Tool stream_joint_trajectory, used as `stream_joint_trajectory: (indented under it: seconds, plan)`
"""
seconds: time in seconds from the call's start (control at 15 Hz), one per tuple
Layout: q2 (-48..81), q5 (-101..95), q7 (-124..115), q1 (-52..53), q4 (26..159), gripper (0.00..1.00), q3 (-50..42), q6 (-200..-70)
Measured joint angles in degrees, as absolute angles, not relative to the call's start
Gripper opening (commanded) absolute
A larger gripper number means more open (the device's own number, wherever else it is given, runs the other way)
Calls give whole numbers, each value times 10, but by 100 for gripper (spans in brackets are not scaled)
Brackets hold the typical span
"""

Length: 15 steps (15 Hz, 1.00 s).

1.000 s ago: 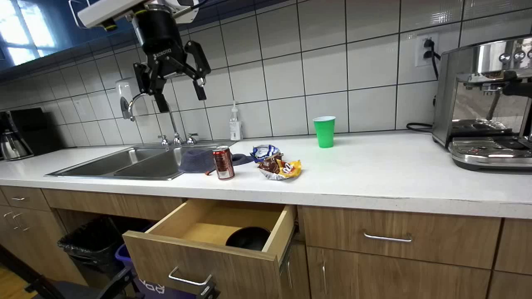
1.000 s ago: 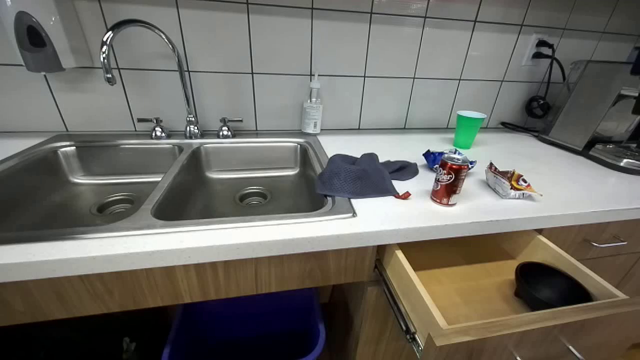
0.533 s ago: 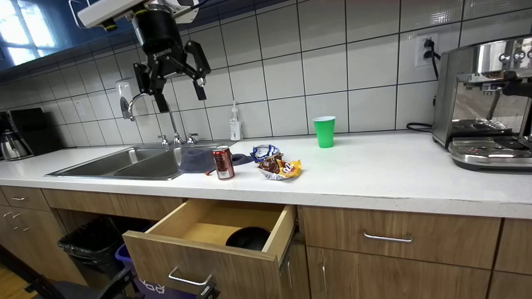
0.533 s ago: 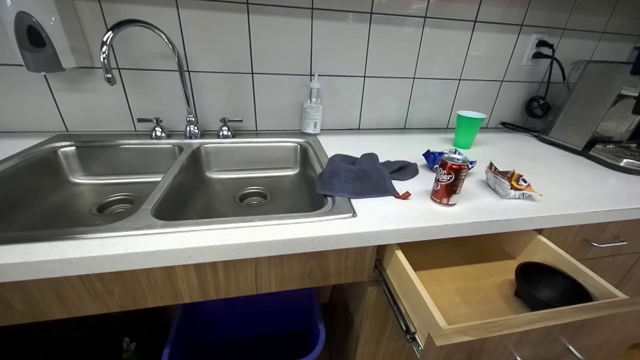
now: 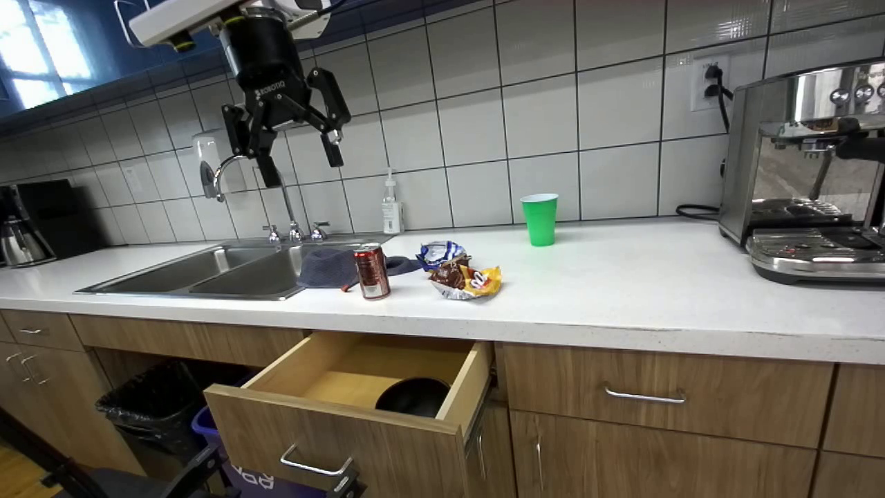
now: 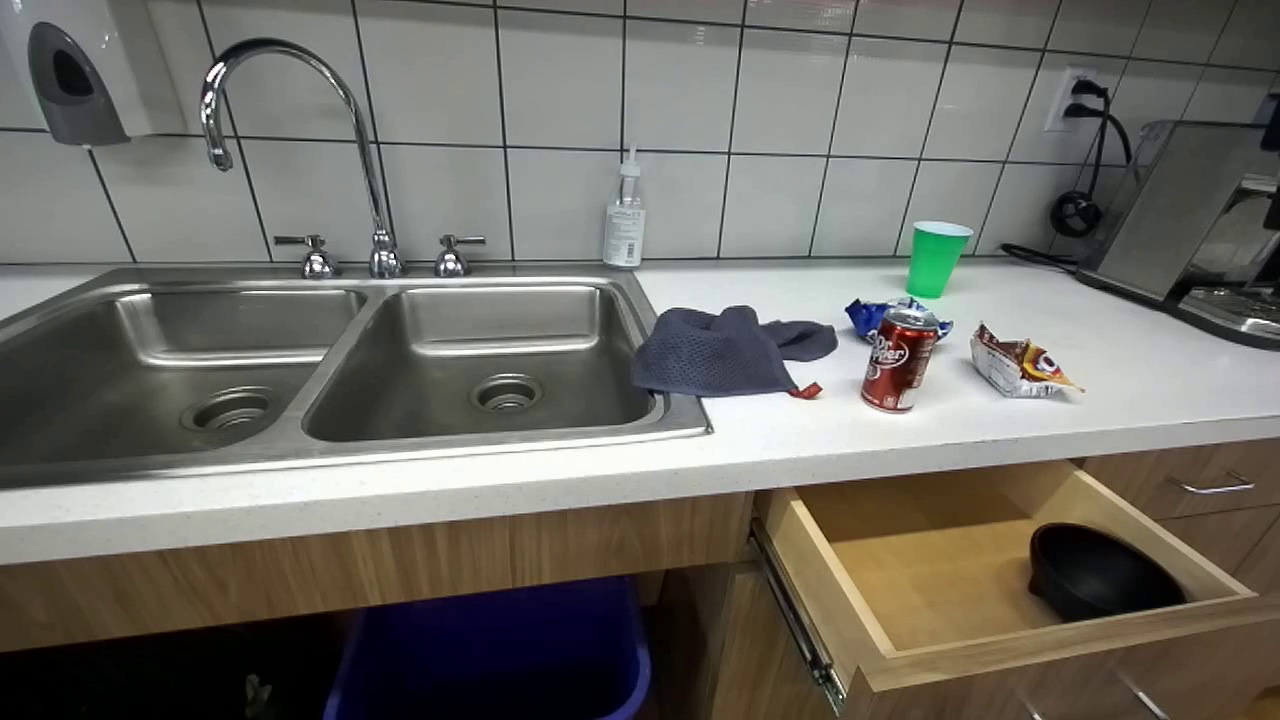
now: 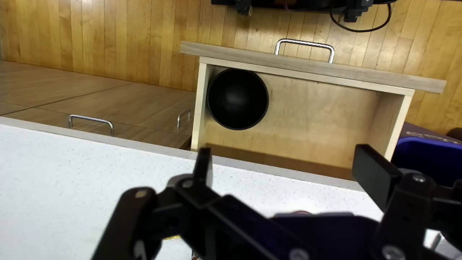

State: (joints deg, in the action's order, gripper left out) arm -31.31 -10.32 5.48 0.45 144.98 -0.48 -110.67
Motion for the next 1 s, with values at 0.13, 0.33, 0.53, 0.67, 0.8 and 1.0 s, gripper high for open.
stream_joint_trajectory:
  seconds: [0.13, 0.33, 0.53, 0.67, 0.8, 1.0]
  plan:
    - [-313, -103, 55, 5, 1450, 100, -5, -1107]
    - [-313, -103, 55, 5, 1450, 100, -5, -1107]
    - [-313, -103, 53, 5, 1453, 100, -5, -1110]
    - [-312, -103, 50, 4, 1456, 100, -6, -1123]
    - [-310, -103, 44, 4, 1461, 100, -9, -1141]
    - [-303, -102, 29, 1, 1468, 100, -16, -1178]
